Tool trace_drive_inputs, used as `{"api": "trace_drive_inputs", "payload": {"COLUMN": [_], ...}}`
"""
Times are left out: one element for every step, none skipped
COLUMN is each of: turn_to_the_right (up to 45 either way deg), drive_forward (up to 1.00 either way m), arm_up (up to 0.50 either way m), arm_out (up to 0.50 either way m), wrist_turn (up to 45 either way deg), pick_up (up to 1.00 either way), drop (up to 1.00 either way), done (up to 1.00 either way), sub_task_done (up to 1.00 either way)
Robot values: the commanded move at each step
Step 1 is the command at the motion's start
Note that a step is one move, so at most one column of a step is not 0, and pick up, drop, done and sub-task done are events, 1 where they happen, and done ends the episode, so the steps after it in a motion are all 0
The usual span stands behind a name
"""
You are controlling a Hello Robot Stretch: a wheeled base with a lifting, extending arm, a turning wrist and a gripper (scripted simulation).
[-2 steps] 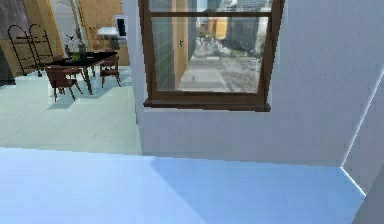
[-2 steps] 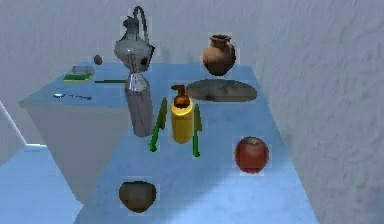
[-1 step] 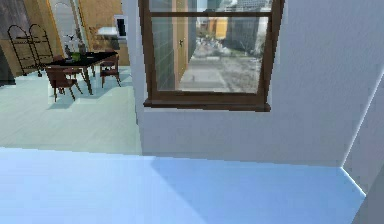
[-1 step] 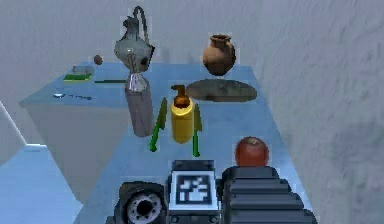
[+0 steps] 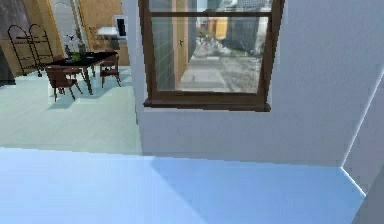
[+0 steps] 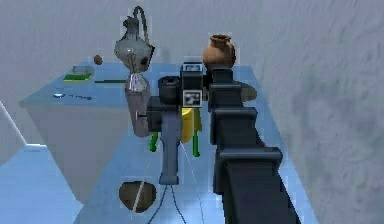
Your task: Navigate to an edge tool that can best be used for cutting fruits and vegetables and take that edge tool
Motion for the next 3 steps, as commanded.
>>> {"api": "trace_drive_inputs", "payload": {"turn_to_the_right": [0.0, 0.0, 0.0], "drive_forward": [0.0, 0.0, 0.0], "arm_up": [0.0, 0.0, 0.0], "arm_out": [0.0, 0.0, 0.0], "wrist_turn": [45.0, 45.0, 45.0], "pick_up": [0.0, 0.0, 0.0], "drop": [0.0, 0.0, 0.0], "done": [0.0, 0.0, 0.0], "sub_task_done": [0.0, 0.0, 0.0]}}
